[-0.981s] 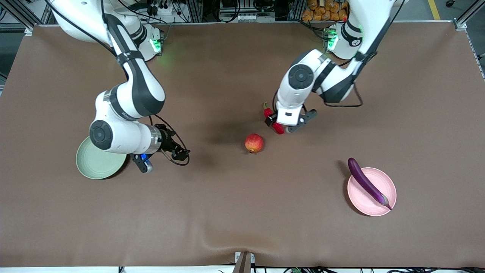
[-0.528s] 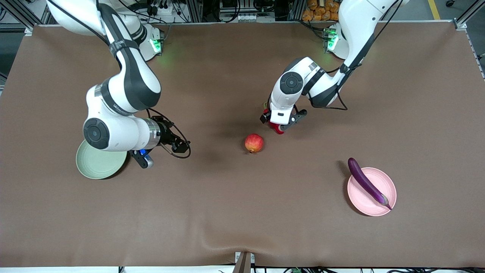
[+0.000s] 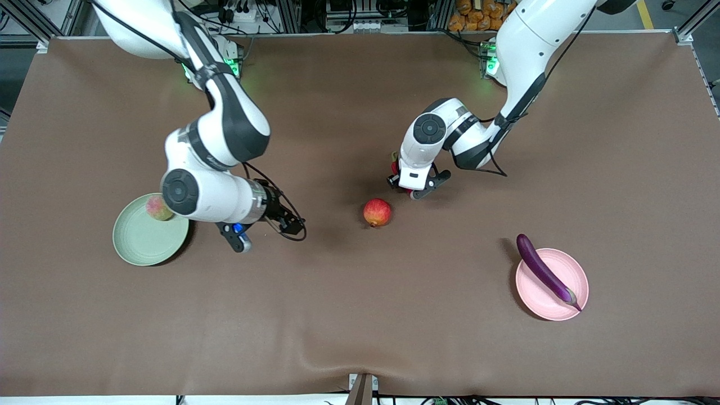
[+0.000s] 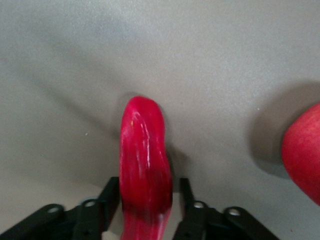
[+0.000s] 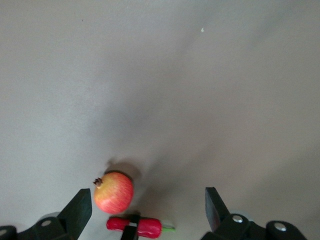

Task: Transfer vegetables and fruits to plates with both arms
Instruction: 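Carry the chili to the pink plate while the right gripper grasps the pomegranate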

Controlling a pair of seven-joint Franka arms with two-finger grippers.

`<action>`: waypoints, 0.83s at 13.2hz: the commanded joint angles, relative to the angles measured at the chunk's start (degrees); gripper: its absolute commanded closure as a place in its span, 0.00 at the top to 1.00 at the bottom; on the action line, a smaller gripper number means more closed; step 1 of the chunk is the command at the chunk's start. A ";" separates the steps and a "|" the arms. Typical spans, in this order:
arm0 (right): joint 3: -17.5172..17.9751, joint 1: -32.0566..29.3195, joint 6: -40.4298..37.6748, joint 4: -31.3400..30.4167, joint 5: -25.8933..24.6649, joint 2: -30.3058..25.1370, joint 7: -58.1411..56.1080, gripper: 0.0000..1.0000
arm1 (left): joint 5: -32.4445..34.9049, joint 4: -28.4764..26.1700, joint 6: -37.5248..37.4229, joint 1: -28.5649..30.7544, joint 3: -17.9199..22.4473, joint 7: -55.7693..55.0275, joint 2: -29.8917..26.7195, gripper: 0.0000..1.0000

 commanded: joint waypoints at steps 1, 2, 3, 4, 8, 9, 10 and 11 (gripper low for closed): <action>-0.43 0.99 1.42 0.14 1.13 0.40 2.76 1.00 | 2.03 0.35 -2.03 2.17 -0.12 -0.75 -3.84 0.00; -0.43 1.25 2.29 0.14 1.22 0.83 3.28 1.00 | 3.34 1.48 -5.35 4.01 -0.20 0.65 -6.39 0.00; -0.43 1.95 3.77 0.14 1.13 1.01 4.59 1.00 | 4.40 4.54 -10.17 7.08 -0.38 4.58 -8.59 0.00; -0.43 2.91 5.88 0.14 1.22 1.71 7.22 1.00 | 4.50 7.88 -16.40 9.63 -0.64 9.84 -9.83 0.00; -0.43 8.36 18.26 0.49 0.96 6.53 14.88 1.00 | 3.27 17.47 -27.79 19.57 -0.82 29.36 -10.90 0.00; -0.51 10.90 22.12 0.49 0.17 8.12 15.93 1.00 | 3.01 18.53 -27.97 22.03 -0.64 34.36 -10.47 0.00; -0.60 12.23 25.47 0.40 -0.01 9.52 16.03 1.00 | 3.00 18.98 -27.89 25.36 -0.64 40.07 -9.68 0.00; -0.69 13.54 28.28 0.31 -1.14 10.58 15.95 1.00 | 3.09 19.33 -27.28 28.26 -0.56 46.04 -8.19 0.00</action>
